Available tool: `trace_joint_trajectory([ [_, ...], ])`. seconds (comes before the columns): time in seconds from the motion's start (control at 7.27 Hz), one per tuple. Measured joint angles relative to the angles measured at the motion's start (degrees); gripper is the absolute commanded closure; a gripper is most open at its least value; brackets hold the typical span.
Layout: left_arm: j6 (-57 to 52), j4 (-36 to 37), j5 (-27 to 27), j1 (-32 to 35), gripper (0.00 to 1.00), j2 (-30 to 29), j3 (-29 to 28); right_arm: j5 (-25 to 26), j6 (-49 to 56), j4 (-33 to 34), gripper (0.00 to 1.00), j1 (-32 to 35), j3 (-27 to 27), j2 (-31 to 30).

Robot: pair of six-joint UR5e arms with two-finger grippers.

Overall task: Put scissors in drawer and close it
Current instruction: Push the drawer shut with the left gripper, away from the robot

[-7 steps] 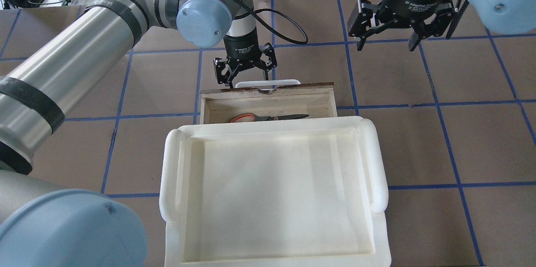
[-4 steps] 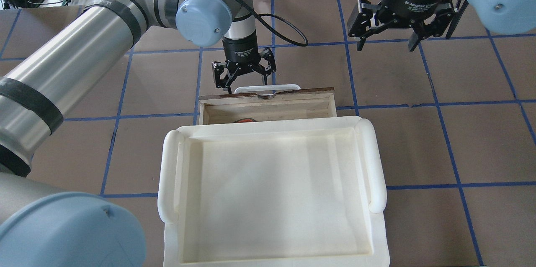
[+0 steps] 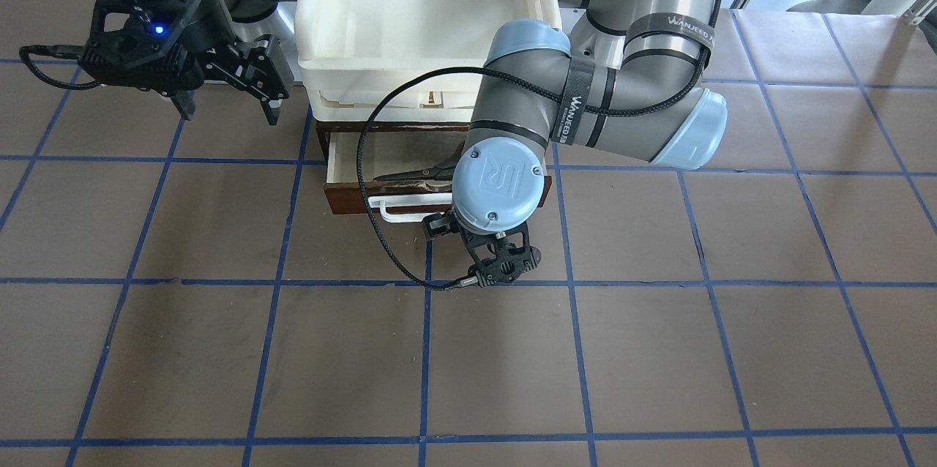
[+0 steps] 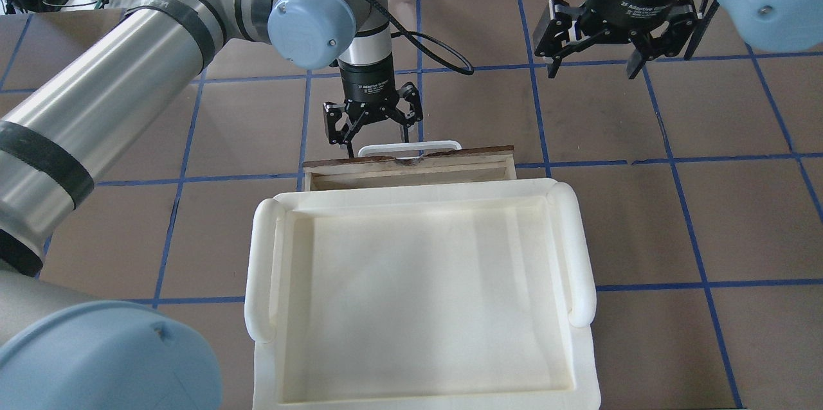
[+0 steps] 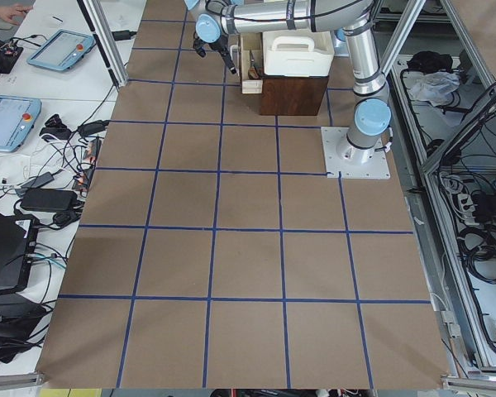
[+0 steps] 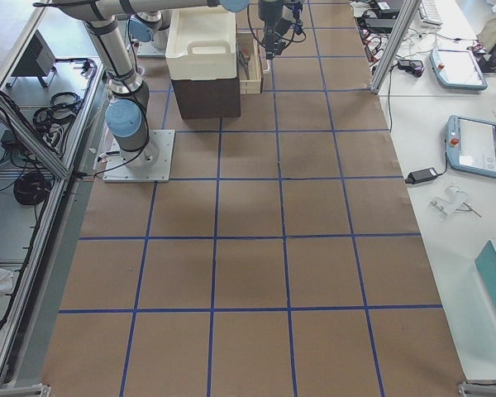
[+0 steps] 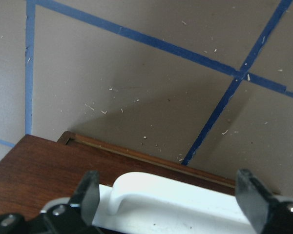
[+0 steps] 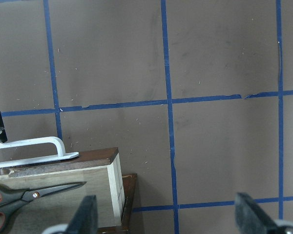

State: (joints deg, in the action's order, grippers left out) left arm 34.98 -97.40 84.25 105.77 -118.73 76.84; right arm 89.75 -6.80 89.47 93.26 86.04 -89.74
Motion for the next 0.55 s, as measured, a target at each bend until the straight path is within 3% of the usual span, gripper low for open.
trace_joint_trajectory([
  [0.55,0.0,-2.3,0.0,0.6,0.0,1.0,1.6,0.0,0.2,0.1,0.0,0.0,0.0,0.0],
])
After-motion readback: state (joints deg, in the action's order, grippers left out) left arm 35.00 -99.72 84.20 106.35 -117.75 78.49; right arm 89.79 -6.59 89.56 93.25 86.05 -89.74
